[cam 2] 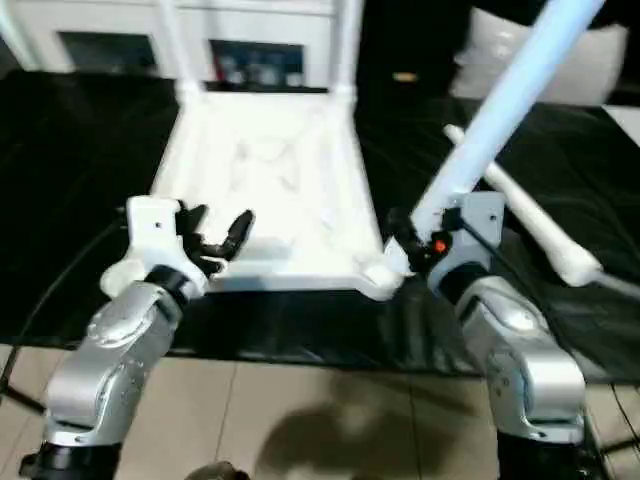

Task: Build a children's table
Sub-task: Move to table

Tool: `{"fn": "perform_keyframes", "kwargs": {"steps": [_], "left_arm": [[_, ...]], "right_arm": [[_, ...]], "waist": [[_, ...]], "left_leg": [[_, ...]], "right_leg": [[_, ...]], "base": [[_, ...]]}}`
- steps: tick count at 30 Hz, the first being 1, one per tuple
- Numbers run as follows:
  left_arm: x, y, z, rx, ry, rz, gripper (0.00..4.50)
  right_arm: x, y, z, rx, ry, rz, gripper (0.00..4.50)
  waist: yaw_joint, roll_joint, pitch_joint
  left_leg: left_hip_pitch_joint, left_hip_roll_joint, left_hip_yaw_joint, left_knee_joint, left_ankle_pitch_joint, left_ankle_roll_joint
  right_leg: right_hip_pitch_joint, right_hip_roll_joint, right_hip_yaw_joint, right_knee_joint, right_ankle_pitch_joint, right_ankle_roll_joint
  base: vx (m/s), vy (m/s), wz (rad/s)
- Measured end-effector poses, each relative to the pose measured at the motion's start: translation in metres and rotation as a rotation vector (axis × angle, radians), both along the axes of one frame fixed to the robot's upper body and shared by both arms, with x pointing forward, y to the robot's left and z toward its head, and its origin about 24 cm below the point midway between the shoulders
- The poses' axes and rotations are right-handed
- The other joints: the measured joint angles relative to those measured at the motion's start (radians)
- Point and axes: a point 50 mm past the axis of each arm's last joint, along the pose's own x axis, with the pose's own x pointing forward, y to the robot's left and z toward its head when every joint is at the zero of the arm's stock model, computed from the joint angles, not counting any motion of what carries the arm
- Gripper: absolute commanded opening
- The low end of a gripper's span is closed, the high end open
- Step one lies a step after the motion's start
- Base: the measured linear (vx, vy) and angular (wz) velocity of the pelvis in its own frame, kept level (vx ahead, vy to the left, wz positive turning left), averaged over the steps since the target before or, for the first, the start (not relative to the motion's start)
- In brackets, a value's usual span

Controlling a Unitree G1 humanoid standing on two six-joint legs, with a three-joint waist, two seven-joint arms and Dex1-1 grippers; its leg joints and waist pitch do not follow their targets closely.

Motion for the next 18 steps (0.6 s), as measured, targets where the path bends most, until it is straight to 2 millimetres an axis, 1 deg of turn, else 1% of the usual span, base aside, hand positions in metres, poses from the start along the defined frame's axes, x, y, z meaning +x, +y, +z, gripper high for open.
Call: {"fn": "perform_keyframes", "kwargs": {"steps": [1, 2, 3, 4, 5, 6, 7, 8, 9, 10, 11, 12, 13, 14, 15, 16, 17, 18], "left_arm": [[0.0, -0.001, 0.001, -0.002, -0.003, -0.002, 3.83], [0.0, -0.002, 0.001, -0.007, -0.007, -0.005, 3.83], [0.0, -0.006, -0.001, -0.021, 0.001, -0.011, 3.83], [-0.001, -0.012, -0.001, -0.025, 0.002, -0.036, 3.83], [-0.001, -0.016, -0.001, -0.026, 0.0, -0.055, 3.83], [-0.001, -0.017, -0.001, -0.025, -0.001, -0.061, 3.83], [-0.001, -0.017, 0.0, -0.023, -0.006, -0.061, 3.83], [0.0, -0.016, 0.001, -0.019, -0.01, -0.058, 3.83], [0.0, -0.013, 0.001, -0.012, -0.014, -0.051, 3.83], [0.0, -0.011, 0.001, -0.01, -0.016, -0.045, 3.83], [0.0, -0.009, 0.0, -0.01, -0.013, -0.037, 3.83], [0.001, -0.004, 0.0, -0.004, -0.012, -0.021, 3.83], [0.001, -0.001, 0.001, -0.001, -0.014, -0.011, 3.83], [0.001, -0.001, 0.001, -0.002, -0.016, -0.01, 3.83], [0.001, -0.003, 0.001, -0.008, -0.017, -0.014, 3.83], [0.001, -0.005, 0.001, -0.014, -0.016, -0.018, 3.83], [0.001, -0.01, 0.001, -0.02, -0.017, -0.035, 3.83], [0.001, -0.017, 0.002, -0.023, -0.019, -0.062, 3.83]], "right_arm": [[0.0, -0.001, 0.0, -0.004, -0.001, -0.003, 1.93], [0.0, -0.003, 0.0, -0.014, -0.002, -0.009, 1.93], [-0.002, -0.008, -0.002, -0.035, 0.007, -0.027, 1.93], [-0.003, -0.011, -0.004, -0.046, 0.015, -0.04, 1.93], [-0.003, -0.012, -0.005, -0.046, 0.019, -0.047, 1.93], [-0.003, -0.013, -0.005, -0.045, 0.016, -0.05, 1.93], [-0.002, -0.013, -0.003, -0.045, 0.008, -0.05, 1.93], [-0.002, -0.012, -0.003, -0.042, 0.0, -0.05, 1.93], [-0.002, -0.009, -0.003, -0.035, 0.0, -0.037, 1.93], [-0.001, -0.006, -0.004, -0.033, 0.0, -0.026, 1.93], [-0.001, -0.003, -0.003, -0.029, -0.001, -0.015, 1.93], [0.001, 0.001, -0.001, -0.029, -0.009, 0.003, 1.93], [0.002, 0.002, 0.001, -0.029, -0.018, 0.008, 1.93], [0.002, 0.001, 0.001, -0.031, -0.022, 0.006, 1.93], [0.002, 0.0, 0.002, -0.034, -0.025, 0.002, 1.93], [0.002, -0.002, 0.001, -0.036, -0.024, -0.005, 1.93], [0.001, -0.006, 0.0, -0.042, -0.019, -0.02, 1.93], [0.001, -0.008, -0.001, -0.048, -0.014, -0.029, 1.93]], "waist": [[0.0, -0.013, 0.001], [-0.002, -0.028, 0.001], [0.008, -0.032, 0.003], [0.015, -0.027, 0.003], [0.02, -0.026, 0.002], [0.021, -0.02, 0.002], [0.021, -0.004, 0.0], [0.022, 0.006, -0.003], [0.016, 0.009, -0.005], [0.011, 0.01, -0.006], [0.007, 0.01, -0.006], [-0.004, 0.007, -0.006], [-0.015, 0.001, -0.008], [-0.022, -0.003, -0.011], [-0.023, -0.01, -0.016], [-0.016, -0.01, -0.016], [-0.009, -0.008, -0.017], [0.002, -0.006, -0.018]], "left_leg": [[0.006, -0.01, 0.007, -0.001, -0.003, -0.002], [0.009, -0.021, 0.009, 0.001, -0.005, -0.006], [0.009, -0.02, 0.01, 0.01, -0.019, 0.031], [0.005, -0.02, 0.001, 0.03, -0.028, 0.053], [-0.005, -0.019, -0.011, 0.05, -0.027, 0.05], [-0.012, -0.009, -0.016, 0.048, -0.023, 0.043], [-0.013, 0.009, -0.019, 0.017, -0.022, 0.042], [-0.012, 0.024, -0.02, 0.015, 0.011, -0.002], [-0.004, 0.029, -0.018, 0.011, 0.01, -0.03], [0.0, 0.029, -0.018, 0.003, 0.008, -0.032], [0.004, 0.027, -0.019, -0.002, 0.009, -0.027], [0.011, 0.022, -0.019, -0.003, 0.006, -0.02], [0.015, 0.013, -0.019, -0.003, 0.002, -0.018], [0.017, 0.007, -0.019, -0.004, 0.0, -0.017], [0.01, 0.004, -0.011, -0.003, -0.002, -0.011], [0.002, 0.004, -0.01, -0.001, -0.004, -0.001], [-0.006, 0.006, -0.008, 0.009, -0.011, 0.035], [-0.014, 0.01, -0.01, 0.023, -0.012, 0.059]], "right_leg": [[-0.012, -0.009, 0.006, -0.013, 0.01, 0.012], [-0.005, -0.017, 0.017, -0.031, 0.039, 0.038], [0.006, -0.012, 0.024, -0.039, 0.036, 0.031], [0.016, -0.007, 0.023, -0.05, 0.036, 0.03], [0.025, -0.002, 0.022, -0.058, 0.038, 0.027], [0.04, 0.004, 0.015, -0.068, 0.039, 0.027], [0.05, 0.016, 0.005, -0.074, 0.039, 0.026], [0.055, 0.023, -0.003, -0.074, 0.037, 0.026], [0.062, 0.025, -0.006, -0.085, 0.036, 0.026], [0.063, 0.024, -0.009, -0.094, 0.036, 0.017], [0.06, 0.021, -0.015, -0.097, 0.035, -0.01], [0.06, 0.015, -0.018, -0.083, 0.027, -0.039], [0.058, 0.007, -0.015, -0.07, 0.022, -0.04], [0.055, 0.0, -0.013, -0.06, 0.014, -0.034], [0.065, -0.006, -0.008, -0.069, 0.014, 0.019], [0.066, -0.004, -0.007, -0.075, 0.015, 0.032], [0.068, -0.001, -0.007, -0.082, 0.015, 0.032], [0.072, 0.004, -0.008, -0.089, 0.015, 0.032]], "base": [[0.019, -0.023, -0.21], [0.021, -0.071, -0.03], [0.021, -0.071, -0.03], [0.037, -0.082, 0.0], [0.0, 0.0, 0.0], [0.0, 0.0, 0.0], [0.0, 0.0, 0.0], [0.053, 0.042, -0.01], [0.053, 0.042, -0.01], [0.084, 0.075, 0.02], [0.087, 0.063, 0.04], [0.087, 0.063, 0.04], [0.076, 0.044, 0.04], [0.077, 0.006, 0.1], [0.077, 0.006, 0.1], [0.064, -0.012, 0.06], [0.062, -0.014, 0.01], [0.062, -0.014, 0.01]]}}
